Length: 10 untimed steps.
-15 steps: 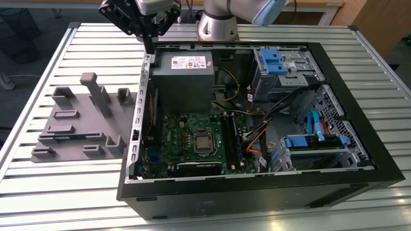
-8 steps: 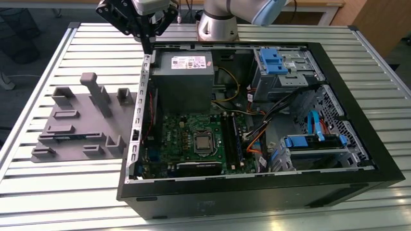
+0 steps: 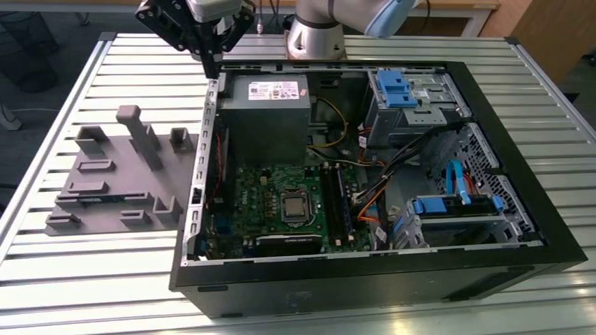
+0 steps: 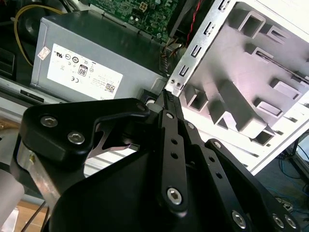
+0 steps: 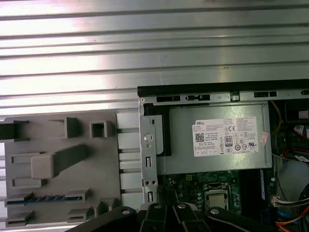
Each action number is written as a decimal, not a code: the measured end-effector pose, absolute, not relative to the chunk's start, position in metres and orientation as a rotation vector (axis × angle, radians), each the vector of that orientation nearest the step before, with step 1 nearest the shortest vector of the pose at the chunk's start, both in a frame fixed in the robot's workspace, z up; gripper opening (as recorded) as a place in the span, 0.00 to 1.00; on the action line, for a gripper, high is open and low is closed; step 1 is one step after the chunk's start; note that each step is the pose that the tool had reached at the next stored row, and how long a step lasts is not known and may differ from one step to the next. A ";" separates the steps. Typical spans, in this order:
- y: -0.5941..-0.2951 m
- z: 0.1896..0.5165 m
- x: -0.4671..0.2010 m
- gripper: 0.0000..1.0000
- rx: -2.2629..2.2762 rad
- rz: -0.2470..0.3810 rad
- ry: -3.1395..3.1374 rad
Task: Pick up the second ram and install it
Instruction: 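Reach for the second ram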
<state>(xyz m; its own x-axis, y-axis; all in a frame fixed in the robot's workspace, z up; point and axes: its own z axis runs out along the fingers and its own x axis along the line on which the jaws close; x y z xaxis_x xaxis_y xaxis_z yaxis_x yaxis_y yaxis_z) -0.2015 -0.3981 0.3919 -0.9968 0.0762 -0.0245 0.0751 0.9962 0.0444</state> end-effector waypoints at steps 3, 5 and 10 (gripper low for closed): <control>-0.398 0.392 -0.203 0.11 0.118 0.068 3.113; -0.398 0.392 -0.204 0.11 0.118 0.068 3.113; -0.398 0.392 -0.207 0.11 0.118 0.068 3.113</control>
<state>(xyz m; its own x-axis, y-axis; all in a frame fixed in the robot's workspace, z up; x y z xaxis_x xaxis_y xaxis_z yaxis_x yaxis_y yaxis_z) -0.2070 -0.3981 0.3918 -0.9968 0.0762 -0.0244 0.0751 0.9962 0.0443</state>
